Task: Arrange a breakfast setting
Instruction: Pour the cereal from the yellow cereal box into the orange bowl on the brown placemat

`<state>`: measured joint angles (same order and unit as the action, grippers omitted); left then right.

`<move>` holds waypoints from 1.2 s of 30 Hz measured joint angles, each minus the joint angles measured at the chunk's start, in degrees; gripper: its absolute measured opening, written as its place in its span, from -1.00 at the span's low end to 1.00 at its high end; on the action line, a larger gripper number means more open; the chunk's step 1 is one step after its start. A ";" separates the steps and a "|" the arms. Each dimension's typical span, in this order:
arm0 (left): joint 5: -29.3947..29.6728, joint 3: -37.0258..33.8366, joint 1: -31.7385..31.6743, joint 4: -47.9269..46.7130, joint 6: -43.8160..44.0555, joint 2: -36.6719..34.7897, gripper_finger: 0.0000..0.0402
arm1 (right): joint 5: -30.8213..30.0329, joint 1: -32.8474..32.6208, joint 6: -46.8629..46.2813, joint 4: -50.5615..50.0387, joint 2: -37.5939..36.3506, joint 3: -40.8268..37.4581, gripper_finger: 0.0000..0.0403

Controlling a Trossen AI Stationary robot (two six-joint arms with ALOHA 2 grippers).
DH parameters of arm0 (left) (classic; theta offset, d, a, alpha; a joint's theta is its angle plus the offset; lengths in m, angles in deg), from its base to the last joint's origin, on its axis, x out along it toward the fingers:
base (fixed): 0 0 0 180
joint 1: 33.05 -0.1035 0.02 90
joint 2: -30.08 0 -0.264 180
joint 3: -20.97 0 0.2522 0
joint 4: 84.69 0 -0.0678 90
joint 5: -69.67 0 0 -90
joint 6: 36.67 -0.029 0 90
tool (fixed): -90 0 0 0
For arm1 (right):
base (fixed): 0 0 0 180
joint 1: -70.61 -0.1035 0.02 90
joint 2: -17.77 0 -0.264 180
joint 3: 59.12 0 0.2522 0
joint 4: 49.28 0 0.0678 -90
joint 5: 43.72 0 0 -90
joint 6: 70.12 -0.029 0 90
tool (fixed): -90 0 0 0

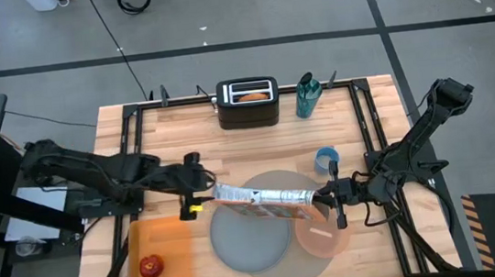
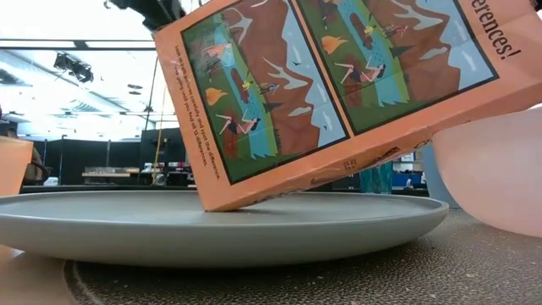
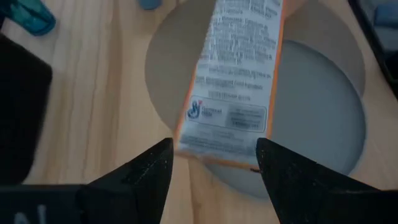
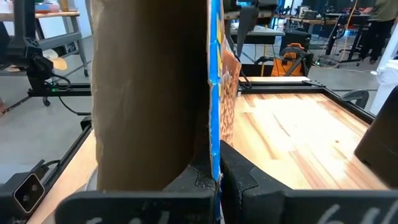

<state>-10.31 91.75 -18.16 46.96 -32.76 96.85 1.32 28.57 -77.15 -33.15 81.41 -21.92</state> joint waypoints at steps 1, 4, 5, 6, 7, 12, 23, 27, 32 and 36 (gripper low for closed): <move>-0.10 -2.49 0.00 2.60 0.43 -1.34 0.18 | 0.04 0.00 0.05 0.02 0.00 0.00 -0.96; -0.19 -8.52 -0.09 7.95 1.63 -4.84 0.18 | 0.11 0.00 0.18 -0.02 0.00 0.00 -0.96; -0.30 -10.06 -0.34 8.79 2.17 -5.88 0.18 | 0.12 0.02 0.30 -0.01 0.00 0.00 -0.96; -0.31 -11.27 -0.62 9.52 2.98 -6.80 0.19 | 0.26 0.02 0.37 0.00 0.00 0.00 -0.96; -0.34 -12.39 -0.94 10.33 3.80 -7.49 0.19 | 0.56 0.03 0.37 0.00 0.00 0.00 -0.96; -2.37 -16.91 -1.60 14.18 7.60 -9.17 0.19 | 1.22 0.05 0.15 0.02 0.00 0.02 -0.96; -3.28 -14.58 -1.55 20.76 0.97 -13.98 0.19 | 1.61 -0.04 -0.31 -0.61 0.00 0.00 -0.96; -7.17 -14.62 -0.85 23.26 0.37 -14.02 0.19 | 1.63 -0.04 -0.31 -0.87 0.00 0.00 -0.96; -6.03 -14.71 0.26 11.74 4.99 -12.67 0.19 | 1.67 -0.02 -0.33 -0.90 0.00 -0.01 -0.96; -2.37 -14.65 0.20 6.85 8.06 -12.75 0.19 | 1.66 -0.02 -0.36 -0.90 0.00 -0.03 -0.96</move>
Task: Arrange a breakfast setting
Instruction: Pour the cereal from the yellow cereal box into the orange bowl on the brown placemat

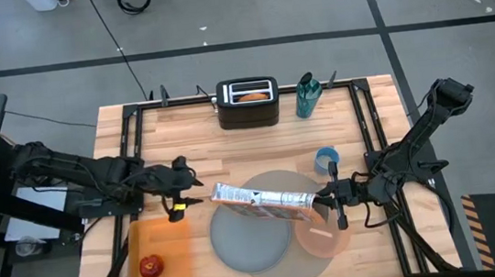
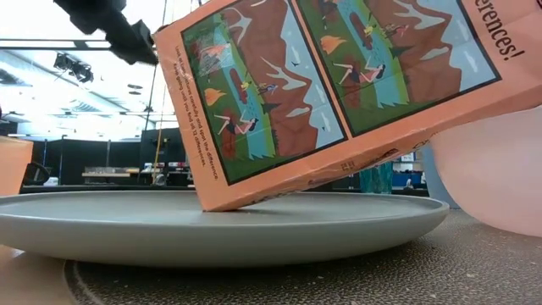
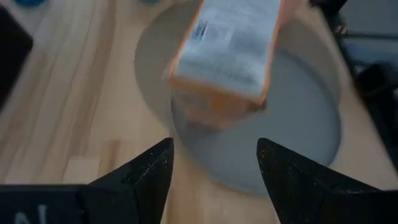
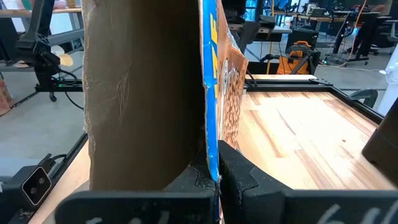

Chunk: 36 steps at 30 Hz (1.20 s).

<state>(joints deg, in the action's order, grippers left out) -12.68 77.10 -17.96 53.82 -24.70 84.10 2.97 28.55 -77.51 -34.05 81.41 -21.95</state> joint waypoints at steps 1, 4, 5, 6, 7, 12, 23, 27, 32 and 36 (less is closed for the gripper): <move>0.26 -0.01 0.02 -0.50 0.69 0.07 0.20 | 0.00 0.00 -0.13 0.00 0.00 -0.02 -0.96; 0.38 -1.18 0.04 0.54 2.41 1.67 0.27 | 0.00 0.00 -0.14 0.02 0.00 -0.02 -0.96; 0.37 -1.93 0.02 0.19 2.81 2.44 0.31 | 0.00 0.00 -0.15 0.02 0.00 -0.02 -0.96; 0.31 -2.61 -0.21 0.11 3.36 3.39 0.34 | 0.00 0.00 -0.15 0.02 0.00 -0.02 -0.96; 0.20 -3.24 -0.46 1.98 3.92 4.62 0.38 | 0.00 0.00 -0.13 0.02 0.00 -0.02 -0.96; -3.63 -5.93 -1.45 13.99 2.22 9.69 0.61 | 0.00 0.00 -0.14 -0.26 0.00 -0.04 -0.96; -4.86 -6.16 -2.90 26.05 -3.89 17.78 0.76 | 0.00 0.01 -0.36 -0.55 0.00 -0.04 -0.96; -4.87 -6.20 -2.89 28.07 -5.50 18.56 0.74 | 0.00 0.00 -0.39 -0.55 0.00 -0.04 -0.96; -4.89 -12.17 -2.89 42.02 -6.67 18.47 0.58 | 0.00 0.00 -0.39 -0.57 0.00 -0.04 -0.96; -4.94 -19.72 -2.93 56.51 -6.43 18.49 0.46 | -0.04 0.04 -0.41 -0.62 0.01 -0.04 -0.96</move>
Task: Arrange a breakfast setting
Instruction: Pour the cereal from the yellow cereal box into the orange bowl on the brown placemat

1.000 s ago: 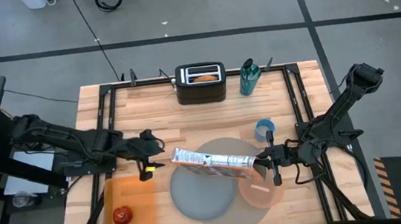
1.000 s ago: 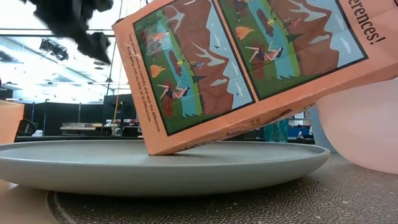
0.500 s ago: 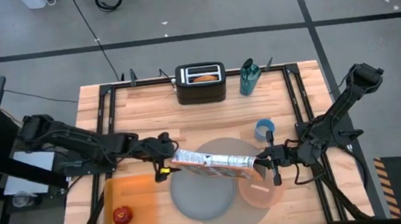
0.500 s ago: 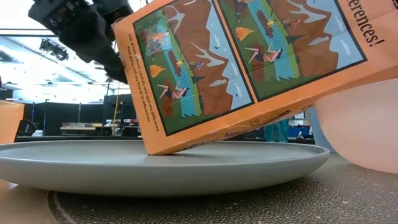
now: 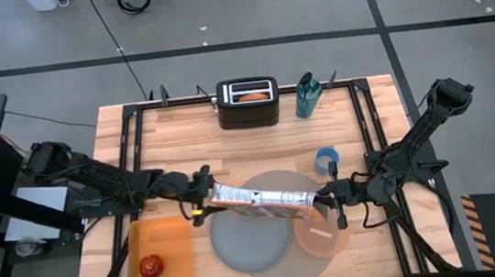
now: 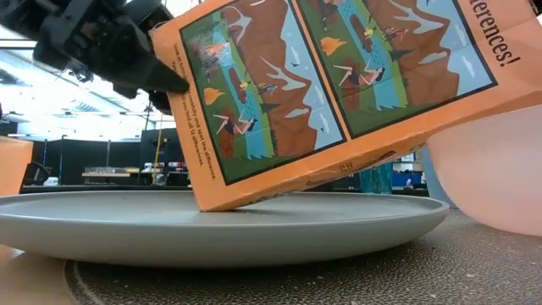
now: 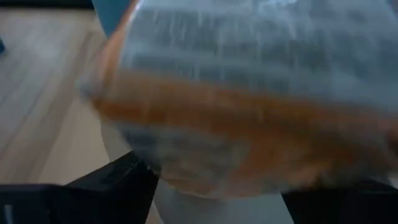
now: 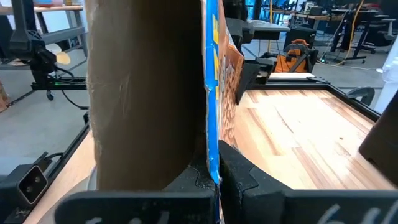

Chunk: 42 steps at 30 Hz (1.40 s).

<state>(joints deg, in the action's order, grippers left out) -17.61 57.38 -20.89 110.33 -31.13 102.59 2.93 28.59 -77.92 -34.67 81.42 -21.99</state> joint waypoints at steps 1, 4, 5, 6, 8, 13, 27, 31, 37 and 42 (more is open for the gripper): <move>-0.02 -1.76 0.00 4.05 0.00 0.00 0.44 | -0.01 0.01 0.00 -0.08 0.01 0.00 -0.96; -0.10 -5.85 0.00 15.55 -0.70 0.02 0.43 | 0.02 -0.04 0.00 0.03 0.01 0.00 -0.96; -0.09 -6.76 0.00 18.35 -1.18 0.02 0.43 | 0.01 -0.07 0.00 0.03 0.01 0.00 -0.96; -0.07 -7.38 0.00 19.97 -1.46 0.01 0.43 | -0.02 -0.07 -0.02 0.03 -0.01 0.00 -0.96; 0.18 -7.88 0.00 20.83 -1.70 0.00 0.43 | -0.24 -0.02 -0.01 0.08 0.01 0.00 -0.96; 0.24 -6.99 0.04 20.83 -1.73 0.00 0.42 | -0.28 -0.08 0.00 0.27 -0.01 0.00 -0.96; -4.91 -6.28 -1.32 21.72 -1.39 -0.76 0.27 | 3.62 -1.23 3.79 3.59 0.01 -0.02 -0.90; -8.33 -4.31 -2.77 18.96 -1.57 -0.74 0.09 | 2.61 -2.74 4.64 3.85 0.01 -0.02 -0.90; -9.52 2.69 -4.00 5.14 -4.54 -0.74 -0.02 | -0.55 -5.65 2.07 1.51 -0.01 -0.02 -0.86; -10.52 9.74 -4.67 -6.00 -6.81 -0.75 -0.03 | -5.20 -8.70 1.01 1.04 -0.01 -0.02 -0.67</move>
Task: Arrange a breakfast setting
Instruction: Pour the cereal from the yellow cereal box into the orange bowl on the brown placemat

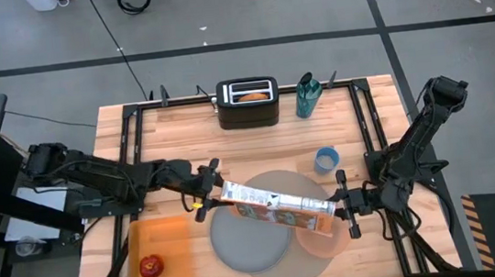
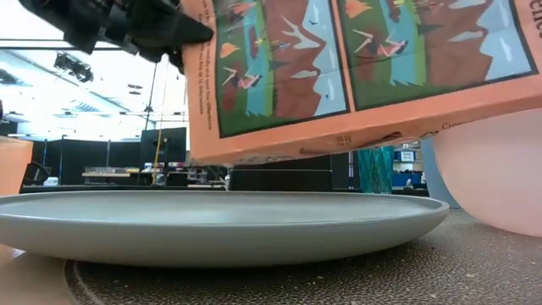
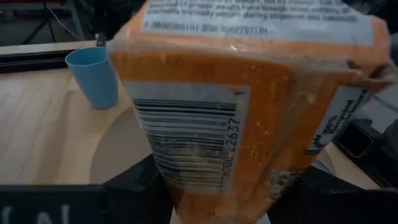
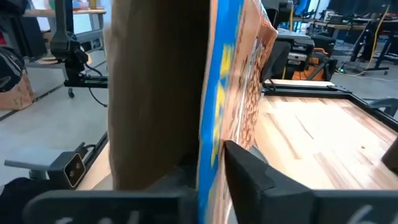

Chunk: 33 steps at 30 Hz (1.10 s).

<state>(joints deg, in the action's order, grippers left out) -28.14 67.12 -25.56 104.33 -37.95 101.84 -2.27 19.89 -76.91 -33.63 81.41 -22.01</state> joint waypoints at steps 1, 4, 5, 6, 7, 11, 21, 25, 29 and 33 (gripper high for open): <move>-0.01 1.44 -0.05 -2.72 -0.75 -0.19 -0.03 | -0.59 -0.44 -0.35 0.02 0.02 0.00 -0.61; 0.06 5.19 -0.21 -9.88 -1.95 -0.41 -0.03 | -2.74 -1.75 -1.34 0.01 0.00 0.00 -0.44; 0.10 6.39 -0.23 -12.38 -2.25 -0.41 -0.03 | -3.24 -2.10 -1.99 -0.07 0.00 0.00 -0.38; 0.23 7.53 -0.25 -14.68 -2.51 -0.42 -0.03 | -3.82 -2.44 -2.68 -0.18 0.00 0.00 -0.33; 0.33 8.56 -0.25 -17.09 -2.80 -0.56 -0.03 | -4.61 -2.87 -3.42 -0.38 0.00 0.00 -0.29; 0.19 11.09 -0.23 -20.23 -3.59 -0.65 -0.03 | -7.18 -4.09 -5.44 -0.83 0.00 0.00 -0.19; -1.10 12.86 -0.21 -20.51 -4.18 -0.67 -0.03 | -8.62 -5.30 -5.77 0.94 0.00 0.00 -0.19; -1.45 17.28 -0.21 -26.03 -5.40 -0.67 -0.03 | -10.39 -5.99 -3.74 2.50 -0.01 0.01 -0.19; -1.16 21.52 -0.60 -31.34 -5.91 -0.67 -0.03 | -10.69 -5.99 -3.64 2.56 -0.28 0.02 -0.19; -1.10 25.48 -1.34 -35.99 -5.95 -0.57 -0.03 | -12.45 -6.65 -2.43 2.89 -0.44 0.02 -0.19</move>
<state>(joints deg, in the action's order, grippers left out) -29.23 92.60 -26.90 68.33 -43.90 101.28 -14.72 13.24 -79.34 -30.74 80.97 -21.99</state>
